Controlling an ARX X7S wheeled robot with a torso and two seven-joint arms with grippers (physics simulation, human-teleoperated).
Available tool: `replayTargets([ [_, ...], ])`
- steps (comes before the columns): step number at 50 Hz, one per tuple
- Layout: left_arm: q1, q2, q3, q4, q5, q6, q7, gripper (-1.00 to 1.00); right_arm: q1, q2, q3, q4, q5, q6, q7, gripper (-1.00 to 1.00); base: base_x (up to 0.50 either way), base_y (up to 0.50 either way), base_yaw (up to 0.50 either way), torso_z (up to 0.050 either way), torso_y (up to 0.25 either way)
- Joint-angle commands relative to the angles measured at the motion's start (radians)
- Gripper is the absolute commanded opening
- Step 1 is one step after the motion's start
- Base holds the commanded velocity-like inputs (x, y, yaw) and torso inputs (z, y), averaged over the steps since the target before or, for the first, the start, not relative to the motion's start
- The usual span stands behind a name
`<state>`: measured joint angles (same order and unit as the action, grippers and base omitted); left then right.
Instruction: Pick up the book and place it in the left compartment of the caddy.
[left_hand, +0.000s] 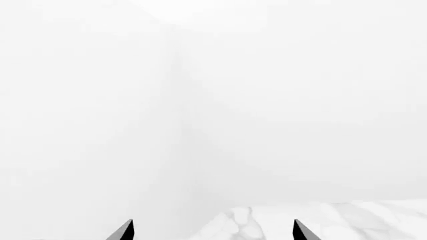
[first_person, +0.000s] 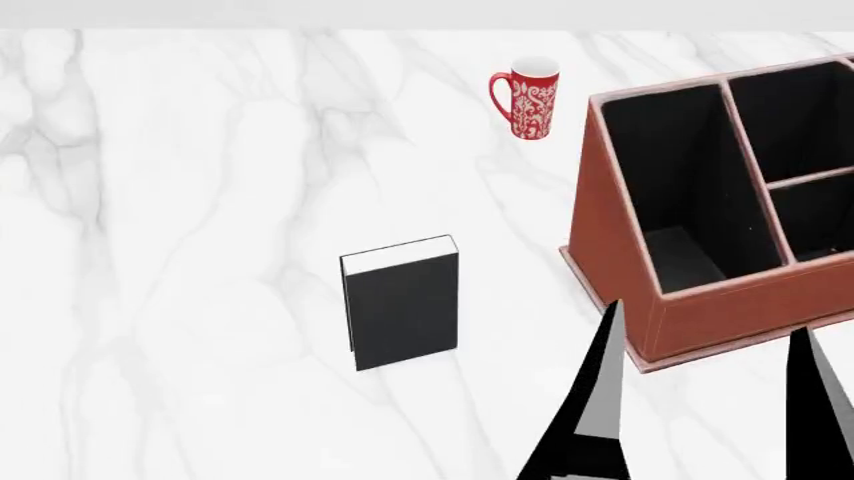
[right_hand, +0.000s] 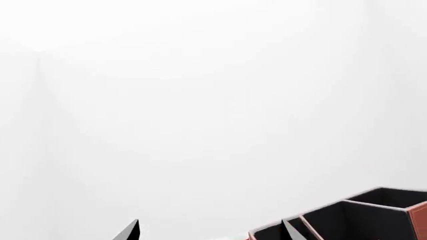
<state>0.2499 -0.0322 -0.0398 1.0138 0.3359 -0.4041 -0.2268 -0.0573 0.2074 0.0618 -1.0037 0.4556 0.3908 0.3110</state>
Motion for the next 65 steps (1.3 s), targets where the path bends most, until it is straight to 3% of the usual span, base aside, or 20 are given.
replayTargets([
  [1,0.099,0.032,-0.107,0.033,0.046,0.118,-0.104,1.00,-0.008,0.040,-0.004,-0.039,0.035,-0.027,0.061,1.00,0.00,0.00,0.00,0.000,0.000],
  [5,0.133,0.032,-0.142,0.033,0.015,0.157,-0.123,1.00,-0.011,0.069,-0.021,-0.040,0.054,-0.050,0.092,1.00,0.00,0.00,0.00,0.000,0.000],
  [8,0.146,0.032,-0.154,0.033,0.078,0.152,-0.146,1.00,-0.013,0.095,-0.037,-0.039,0.058,-0.074,0.120,1.00,0.00,0.00,0.00,0.000,0.000],
  [15,0.257,0.032,-0.275,0.033,-0.025,0.263,-0.188,1.00,-0.017,0.114,-0.055,-0.028,0.054,-0.108,0.138,1.00,0.00,0.00,0.00,0.000,0.000],
  [30,0.363,0.032,-0.361,0.033,-0.109,0.368,-0.267,1.00,-0.015,0.131,-0.066,-0.010,0.066,-0.133,0.163,1.00,0.00,0.00,0.00,0.000,0.000],
  [65,0.299,0.032,-0.306,0.033,-0.052,0.309,-0.228,1.00,-0.019,0.172,-0.074,-0.002,0.108,-0.178,0.204,1.00,-0.21,-0.43,0.00,0.000,0.000],
])
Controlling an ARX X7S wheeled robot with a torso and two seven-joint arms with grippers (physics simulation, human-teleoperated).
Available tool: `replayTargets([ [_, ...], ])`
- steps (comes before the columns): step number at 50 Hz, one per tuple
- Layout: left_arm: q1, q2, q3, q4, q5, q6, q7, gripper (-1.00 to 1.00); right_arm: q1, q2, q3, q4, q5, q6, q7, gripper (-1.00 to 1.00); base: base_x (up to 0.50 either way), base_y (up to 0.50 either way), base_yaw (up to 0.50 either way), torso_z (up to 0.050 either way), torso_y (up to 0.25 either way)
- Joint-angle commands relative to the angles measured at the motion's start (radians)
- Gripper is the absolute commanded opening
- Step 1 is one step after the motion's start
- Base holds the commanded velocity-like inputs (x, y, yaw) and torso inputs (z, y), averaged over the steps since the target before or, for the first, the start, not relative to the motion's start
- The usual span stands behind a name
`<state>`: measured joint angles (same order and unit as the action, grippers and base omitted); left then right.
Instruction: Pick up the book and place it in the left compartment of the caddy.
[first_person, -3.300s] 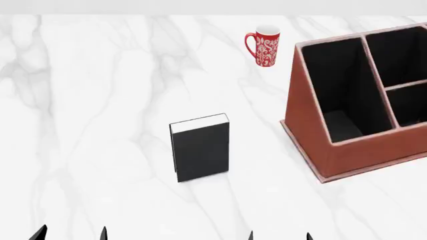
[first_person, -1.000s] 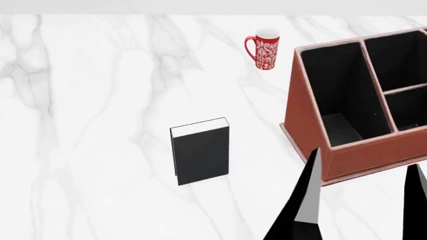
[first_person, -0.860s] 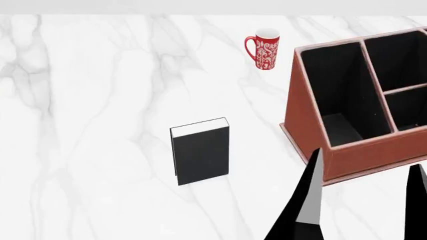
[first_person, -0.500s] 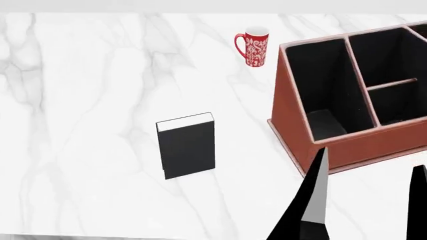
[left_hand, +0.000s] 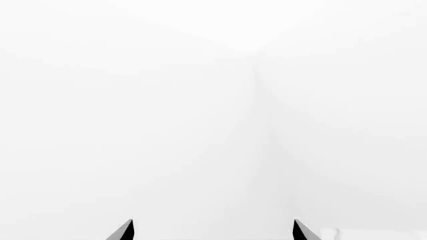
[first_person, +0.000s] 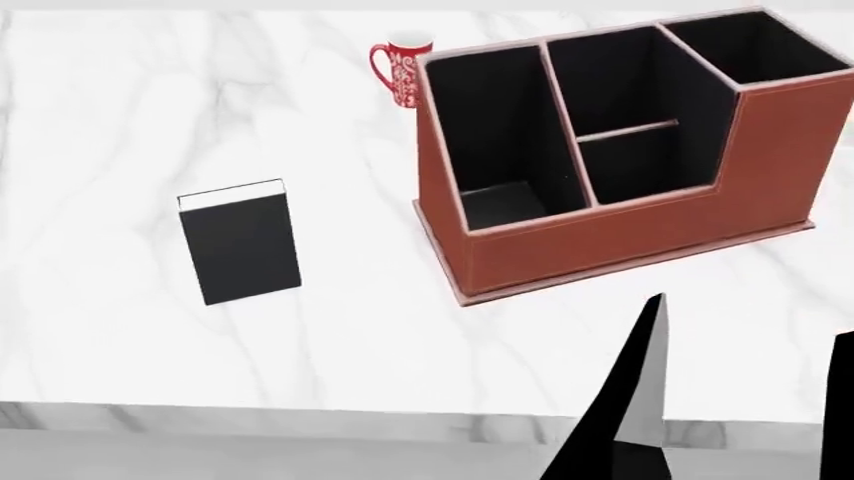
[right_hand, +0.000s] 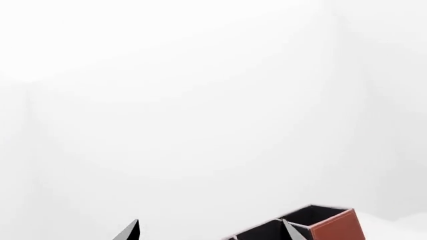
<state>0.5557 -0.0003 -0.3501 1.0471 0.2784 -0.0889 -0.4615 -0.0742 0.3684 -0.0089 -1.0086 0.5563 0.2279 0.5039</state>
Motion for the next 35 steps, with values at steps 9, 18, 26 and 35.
replayTargets([
  [9,-0.012,0.000,0.005,0.000,0.005,-0.011,0.012,1.00,-0.001,0.017,-0.014,0.009,-0.002,-0.019,0.022,1.00,-0.21,-0.44,0.00,0.000,0.000],
  [18,-0.014,0.000,0.003,0.000,0.000,-0.013,0.014,1.00,0.007,0.024,-0.034,0.006,-0.035,-0.004,0.044,1.00,0.00,0.00,0.00,0.000,0.000],
  [26,-0.021,0.000,0.012,0.000,0.005,-0.021,0.016,1.00,0.005,0.030,-0.058,0.011,-0.094,-0.012,0.055,1.00,0.00,0.20,0.00,0.000,0.000],
  [35,-0.026,0.000,0.018,0.000,0.012,-0.027,0.018,1.00,0.006,0.038,-0.056,0.019,-0.061,-0.018,0.055,1.00,0.00,0.47,0.00,0.000,0.000],
])
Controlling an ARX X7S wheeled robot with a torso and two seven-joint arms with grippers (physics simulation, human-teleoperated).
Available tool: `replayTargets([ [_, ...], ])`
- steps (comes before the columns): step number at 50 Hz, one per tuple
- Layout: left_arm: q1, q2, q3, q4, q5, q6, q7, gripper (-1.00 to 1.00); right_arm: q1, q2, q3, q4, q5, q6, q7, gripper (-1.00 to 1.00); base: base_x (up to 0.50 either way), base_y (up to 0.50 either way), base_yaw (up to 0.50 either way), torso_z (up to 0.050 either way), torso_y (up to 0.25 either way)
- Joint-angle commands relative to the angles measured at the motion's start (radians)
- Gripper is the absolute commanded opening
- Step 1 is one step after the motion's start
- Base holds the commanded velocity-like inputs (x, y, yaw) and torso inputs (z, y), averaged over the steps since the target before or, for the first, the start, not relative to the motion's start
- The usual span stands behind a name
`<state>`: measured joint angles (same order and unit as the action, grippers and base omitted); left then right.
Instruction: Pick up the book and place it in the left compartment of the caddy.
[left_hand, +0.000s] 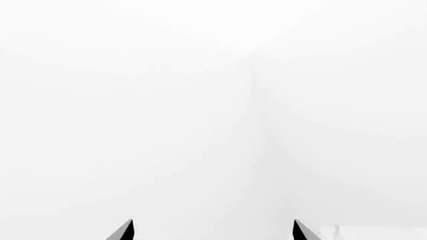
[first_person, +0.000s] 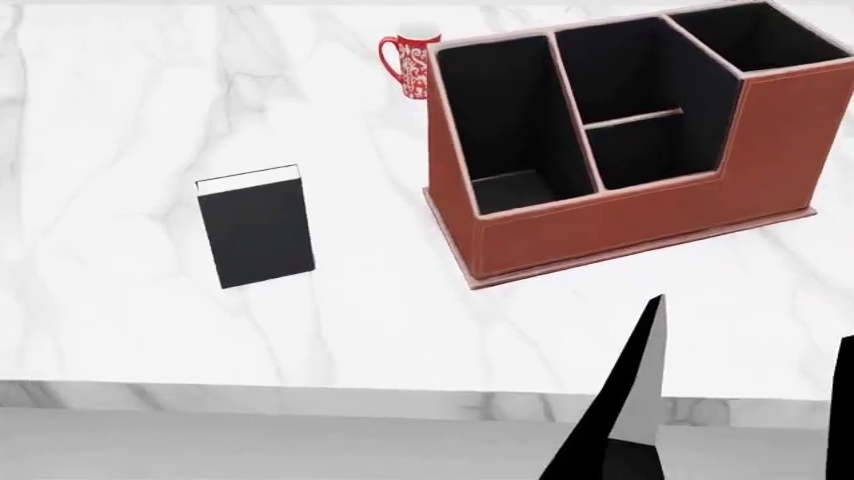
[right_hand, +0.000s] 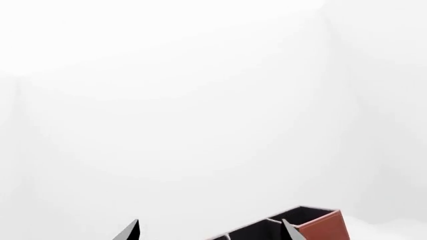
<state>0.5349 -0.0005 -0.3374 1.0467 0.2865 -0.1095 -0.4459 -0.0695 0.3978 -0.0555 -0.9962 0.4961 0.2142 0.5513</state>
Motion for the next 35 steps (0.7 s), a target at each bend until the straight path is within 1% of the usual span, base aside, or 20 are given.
replayTargets([
  [1,-0.005,0.000,0.004,0.000,0.002,-0.005,0.002,1.00,0.002,0.010,-0.011,0.007,-0.002,-0.005,0.008,1.00,0.00,0.39,0.00,0.000,0.000],
  [8,-0.009,0.000,0.003,0.000,0.004,-0.010,0.005,1.00,0.003,0.013,-0.009,0.010,0.005,-0.013,0.012,1.00,0.00,0.35,0.00,0.000,0.000],
  [14,-0.004,0.000,-0.002,0.000,-0.003,-0.004,0.001,1.00,0.019,0.004,0.024,0.013,0.043,0.001,0.061,1.00,0.00,0.02,0.00,0.000,0.000],
  [17,-0.007,0.000,0.003,0.000,0.001,-0.008,0.002,1.00,0.018,0.001,0.025,0.009,0.012,0.005,0.079,1.00,0.00,0.00,0.00,0.000,0.000],
  [19,-0.009,0.000,0.001,0.000,-0.001,-0.010,0.005,1.00,0.019,0.007,0.029,0.010,0.048,0.005,0.074,1.00,0.00,0.00,0.00,0.000,0.000],
  [21,-0.010,0.000,0.000,0.000,-0.002,-0.010,0.005,1.00,0.009,0.009,0.022,0.014,0.041,-0.024,0.047,1.00,0.01,0.00,0.00,0.000,0.000],
  [35,-0.001,0.000,-0.002,0.000,-0.006,-0.001,0.001,1.00,0.005,0.019,0.020,0.014,0.072,-0.029,0.057,1.00,0.50,0.00,0.00,0.000,0.000],
])
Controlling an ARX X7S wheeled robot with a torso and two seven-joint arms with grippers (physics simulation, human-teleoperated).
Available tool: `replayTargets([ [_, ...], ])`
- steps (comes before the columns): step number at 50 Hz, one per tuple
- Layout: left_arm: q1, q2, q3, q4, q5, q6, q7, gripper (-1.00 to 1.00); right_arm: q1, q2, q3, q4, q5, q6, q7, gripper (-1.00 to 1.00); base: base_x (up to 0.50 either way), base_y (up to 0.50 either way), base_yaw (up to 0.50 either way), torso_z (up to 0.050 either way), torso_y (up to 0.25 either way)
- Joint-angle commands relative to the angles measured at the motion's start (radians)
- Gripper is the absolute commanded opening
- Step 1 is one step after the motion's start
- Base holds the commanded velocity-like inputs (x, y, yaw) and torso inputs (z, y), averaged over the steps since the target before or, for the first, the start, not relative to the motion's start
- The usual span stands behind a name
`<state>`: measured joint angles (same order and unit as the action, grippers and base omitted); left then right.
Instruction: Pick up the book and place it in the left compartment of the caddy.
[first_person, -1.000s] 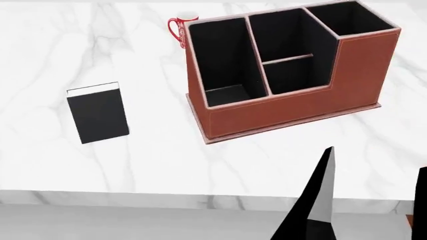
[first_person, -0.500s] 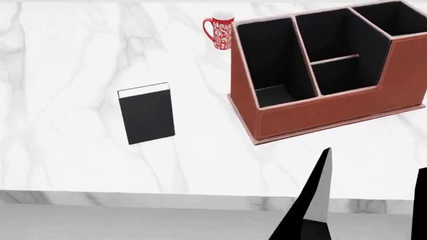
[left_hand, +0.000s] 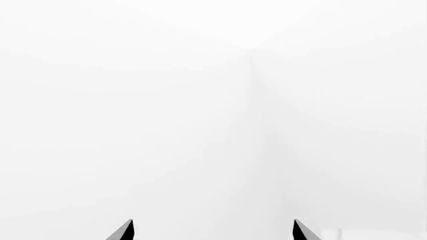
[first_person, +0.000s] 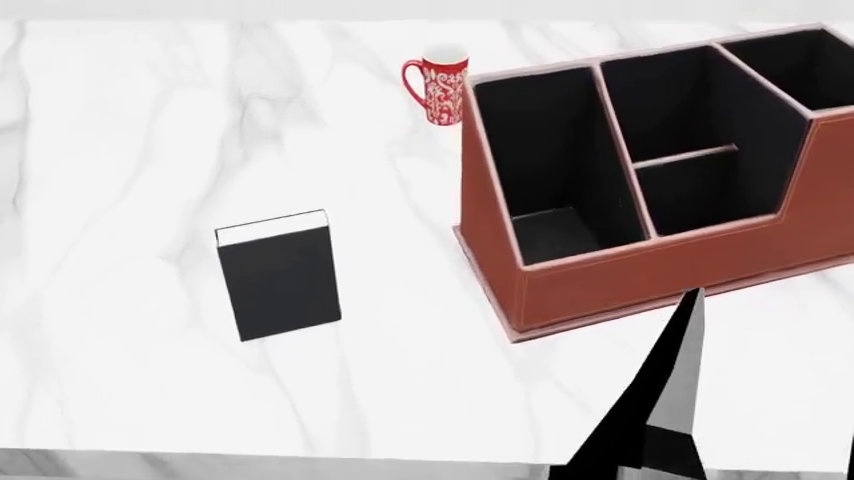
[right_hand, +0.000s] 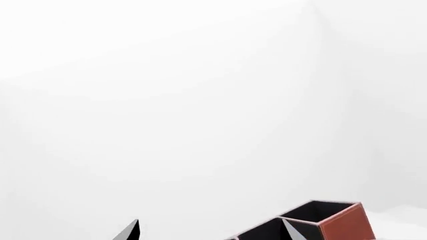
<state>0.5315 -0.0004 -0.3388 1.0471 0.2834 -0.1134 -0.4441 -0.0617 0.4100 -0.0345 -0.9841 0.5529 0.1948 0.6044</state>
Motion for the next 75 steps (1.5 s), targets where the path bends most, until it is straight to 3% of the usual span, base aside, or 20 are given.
replayTargets([
  [1,0.003,0.000,-0.002,0.000,-0.004,0.004,-0.001,1.00,-0.003,0.008,-0.001,0.001,0.018,-0.011,0.004,1.00,0.50,0.00,0.00,0.000,0.000],
  [32,-0.003,0.000,0.001,0.000,-0.003,-0.001,0.002,1.00,0.007,0.025,-0.015,-0.003,0.006,-0.011,0.042,1.00,0.49,0.00,0.00,0.000,0.001],
  [41,0.001,0.000,0.004,0.000,-0.001,0.002,-0.001,1.00,0.005,0.030,-0.009,-0.006,0.015,-0.027,0.045,1.00,0.00,0.00,0.00,0.000,0.001],
  [44,0.003,0.000,-0.002,0.000,-0.019,-0.062,-0.009,1.00,0.006,0.030,-0.011,-0.004,0.012,-0.027,0.050,1.00,0.00,0.00,0.00,0.000,0.000],
  [45,0.013,0.000,-0.007,0.000,-0.035,-0.003,0.033,1.00,0.006,0.031,-0.011,-0.002,0.012,-0.028,0.050,1.00,0.00,0.00,0.00,0.000,0.000],
  [47,-0.001,0.000,0.014,0.000,0.034,-0.052,0.018,1.00,0.007,0.032,-0.010,-0.002,0.017,-0.029,0.052,1.00,0.00,0.00,0.00,0.000,0.000],
  [56,0.009,0.000,0.019,0.000,0.035,-0.013,0.037,1.00,0.006,0.038,-0.018,-0.005,0.013,-0.032,0.056,1.00,0.00,0.00,0.00,0.000,0.000],
  [75,0.006,0.000,0.029,0.000,0.034,-0.005,0.056,1.00,0.004,0.048,-0.031,0.000,0.014,-0.046,0.062,1.00,0.00,0.00,0.00,0.048,0.000],
])
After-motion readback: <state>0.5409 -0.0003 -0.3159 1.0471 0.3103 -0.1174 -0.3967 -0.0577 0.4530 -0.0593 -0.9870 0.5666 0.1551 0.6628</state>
